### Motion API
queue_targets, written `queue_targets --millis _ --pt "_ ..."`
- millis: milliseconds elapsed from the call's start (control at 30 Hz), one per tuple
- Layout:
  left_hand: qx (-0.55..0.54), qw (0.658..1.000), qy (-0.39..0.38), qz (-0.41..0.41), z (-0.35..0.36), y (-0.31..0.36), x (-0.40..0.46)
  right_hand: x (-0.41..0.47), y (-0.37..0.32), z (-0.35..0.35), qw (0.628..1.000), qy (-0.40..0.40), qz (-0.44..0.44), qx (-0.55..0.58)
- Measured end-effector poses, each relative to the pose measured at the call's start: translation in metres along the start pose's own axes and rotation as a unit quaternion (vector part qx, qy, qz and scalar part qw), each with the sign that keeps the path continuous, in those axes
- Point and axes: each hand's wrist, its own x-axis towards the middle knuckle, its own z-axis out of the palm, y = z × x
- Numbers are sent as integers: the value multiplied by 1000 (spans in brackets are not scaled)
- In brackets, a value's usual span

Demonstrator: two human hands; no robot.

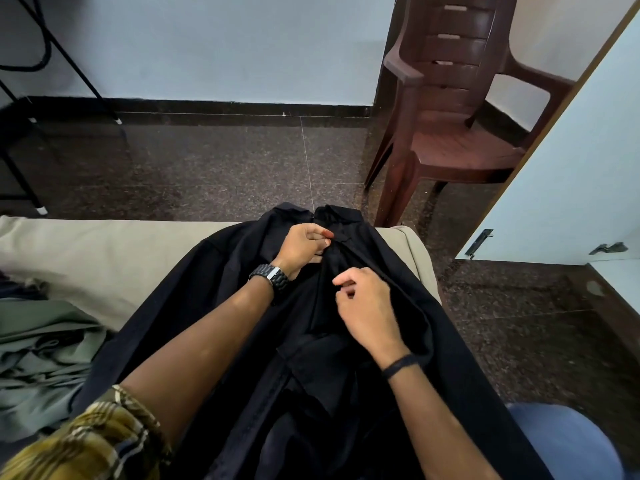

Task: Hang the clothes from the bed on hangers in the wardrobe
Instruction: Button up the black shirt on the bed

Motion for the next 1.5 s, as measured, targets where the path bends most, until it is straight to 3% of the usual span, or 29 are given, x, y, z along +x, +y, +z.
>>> queue_targets --millis 133,333,467,600,733,900,1267,1500 --pt "28 999 25 15 -1 -10 -4 -10 15 25 996 -2 50 -77" --pt "110 993 -15 44 -2 -23 -16 -12 27 31 990 38 44 -127" --pt "261 955 41 138 5 -21 -32 -8 31 30 985 9 58 -163" --pt "319 912 73 246 18 -28 -61 -6 34 28 987 23 49 -151" --pt "288 945 23 152 24 -40 -73 -4 42 26 993 52 64 -87" --pt "279 957 50 69 22 -58 -73 -7 50 27 994 87 62 -8" --pt "353 929 48 105 28 -56 -73 -6 54 25 991 93 81 59" --pt "390 914 63 95 33 -56 -81 -9 52 30 995 51 68 -54"
